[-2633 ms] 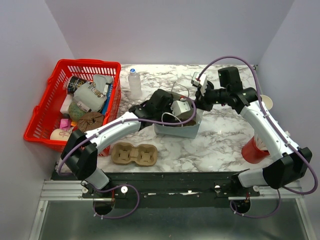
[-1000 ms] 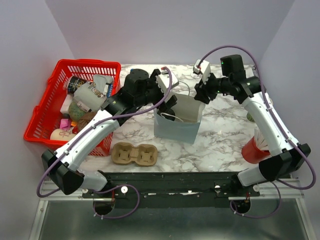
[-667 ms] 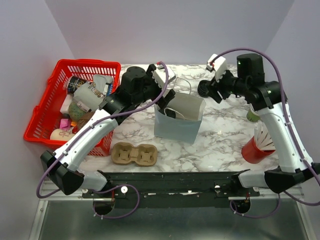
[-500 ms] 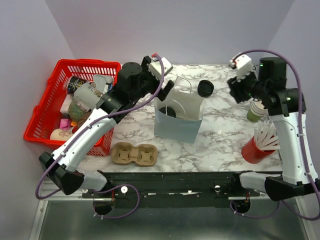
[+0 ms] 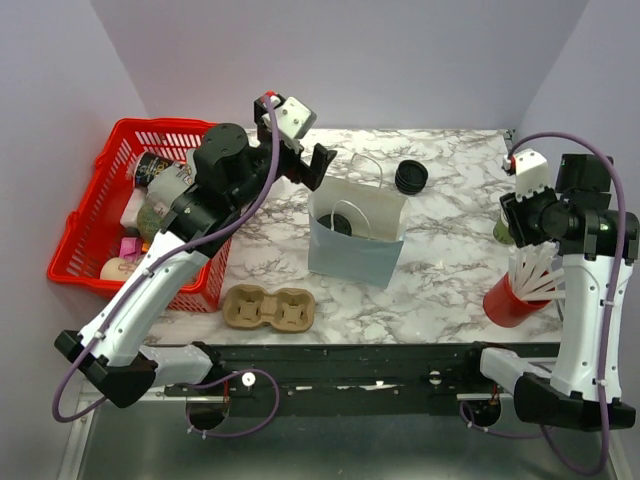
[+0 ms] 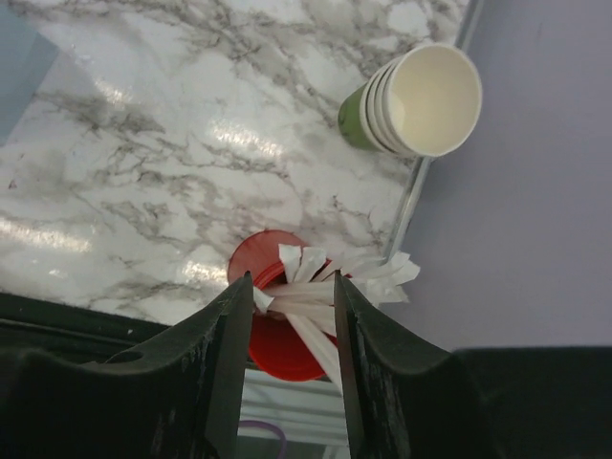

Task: Pack the takeout coffee

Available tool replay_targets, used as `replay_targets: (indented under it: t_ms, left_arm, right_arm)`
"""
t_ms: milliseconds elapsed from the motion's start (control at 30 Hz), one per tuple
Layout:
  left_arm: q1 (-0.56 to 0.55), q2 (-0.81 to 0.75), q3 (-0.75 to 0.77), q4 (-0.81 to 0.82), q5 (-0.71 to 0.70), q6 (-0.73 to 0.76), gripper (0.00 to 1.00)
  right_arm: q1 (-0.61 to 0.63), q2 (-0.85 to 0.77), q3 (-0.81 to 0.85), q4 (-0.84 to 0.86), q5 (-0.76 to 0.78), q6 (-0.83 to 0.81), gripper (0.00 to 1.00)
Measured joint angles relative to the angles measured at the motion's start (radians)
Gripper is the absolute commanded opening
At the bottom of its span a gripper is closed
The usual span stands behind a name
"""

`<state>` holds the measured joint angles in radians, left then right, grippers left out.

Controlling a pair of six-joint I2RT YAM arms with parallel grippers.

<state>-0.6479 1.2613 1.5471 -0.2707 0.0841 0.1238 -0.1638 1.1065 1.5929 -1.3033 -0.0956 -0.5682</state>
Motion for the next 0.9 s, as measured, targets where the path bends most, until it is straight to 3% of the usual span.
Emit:
replay_targets:
  t_ms: [600,733,900]
  left_arm:
    - [0.008,-0.05,-0.06,-0.007,0.006,-0.01,0.98]
    - [0.012,-0.05,-0.069,-0.005,0.006,-0.008,0.99]
    - [0.017,-0.05,-0.072,-0.004,0.007,-0.01,0.98]
  right_arm:
    - [0.0,0.013,-0.192,-0.03,0.061,0.037,0.49]
    - [0.0,-0.01,-0.251,-0.031,0.09,0.034,0.42]
    - [0.0,-0.014,-0.276,-0.033,0.109,0.032,0.24]
